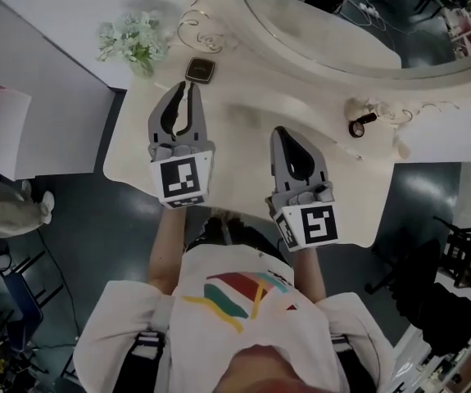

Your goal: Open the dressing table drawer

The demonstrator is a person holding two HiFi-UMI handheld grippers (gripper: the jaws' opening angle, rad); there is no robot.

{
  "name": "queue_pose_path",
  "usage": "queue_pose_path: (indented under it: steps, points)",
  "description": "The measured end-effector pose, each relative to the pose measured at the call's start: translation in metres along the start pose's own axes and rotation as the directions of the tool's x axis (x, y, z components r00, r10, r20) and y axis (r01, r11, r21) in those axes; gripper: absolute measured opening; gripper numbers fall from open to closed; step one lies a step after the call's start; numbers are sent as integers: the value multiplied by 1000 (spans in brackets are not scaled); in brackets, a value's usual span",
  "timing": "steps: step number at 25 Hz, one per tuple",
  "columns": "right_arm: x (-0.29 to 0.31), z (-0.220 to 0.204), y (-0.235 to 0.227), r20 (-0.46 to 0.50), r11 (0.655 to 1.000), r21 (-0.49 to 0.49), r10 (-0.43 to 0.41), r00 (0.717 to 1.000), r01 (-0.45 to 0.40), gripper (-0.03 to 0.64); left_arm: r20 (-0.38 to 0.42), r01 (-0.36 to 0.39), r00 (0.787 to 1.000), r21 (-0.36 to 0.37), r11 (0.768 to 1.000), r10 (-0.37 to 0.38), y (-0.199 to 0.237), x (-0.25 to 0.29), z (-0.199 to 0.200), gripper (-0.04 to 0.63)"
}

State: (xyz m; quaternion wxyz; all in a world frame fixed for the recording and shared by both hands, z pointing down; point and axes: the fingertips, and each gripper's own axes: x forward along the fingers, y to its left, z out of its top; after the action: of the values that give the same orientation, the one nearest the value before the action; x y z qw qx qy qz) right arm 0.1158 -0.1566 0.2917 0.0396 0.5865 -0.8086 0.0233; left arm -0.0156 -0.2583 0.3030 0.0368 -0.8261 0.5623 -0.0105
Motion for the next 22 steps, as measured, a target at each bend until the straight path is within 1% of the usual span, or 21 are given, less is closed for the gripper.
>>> queue_pose_path:
  steps: [1,5,10,13,16,22]
  points:
    - [1,-3,1,-7,1000,3,5,1000,-5,0,-17,-3,1000,0,1000,3,3,1,-5,29]
    - [4,-19,4,-41,1000,18,20,999,-19,0,-40,-23,999,-7,1000,23,13,5,-31,61]
    - [7,-36,8,-75,999,28,37,997,-35,0,-120,-27,992,-6,1000,26,19,7,-68,98]
    - [10,-46,11,-97,998,34,50,994,-47,0,-174,-29,984,-5,1000,28,21,7,-93,112]
    - [12,-58,16,-121,998,36,64,991,-60,0,-235,-24,972,-6,1000,22,24,6,-118,139]
    - [16,-77,24,-163,995,47,90,983,-83,0,-300,-25,954,-32,999,14,28,8,-157,193]
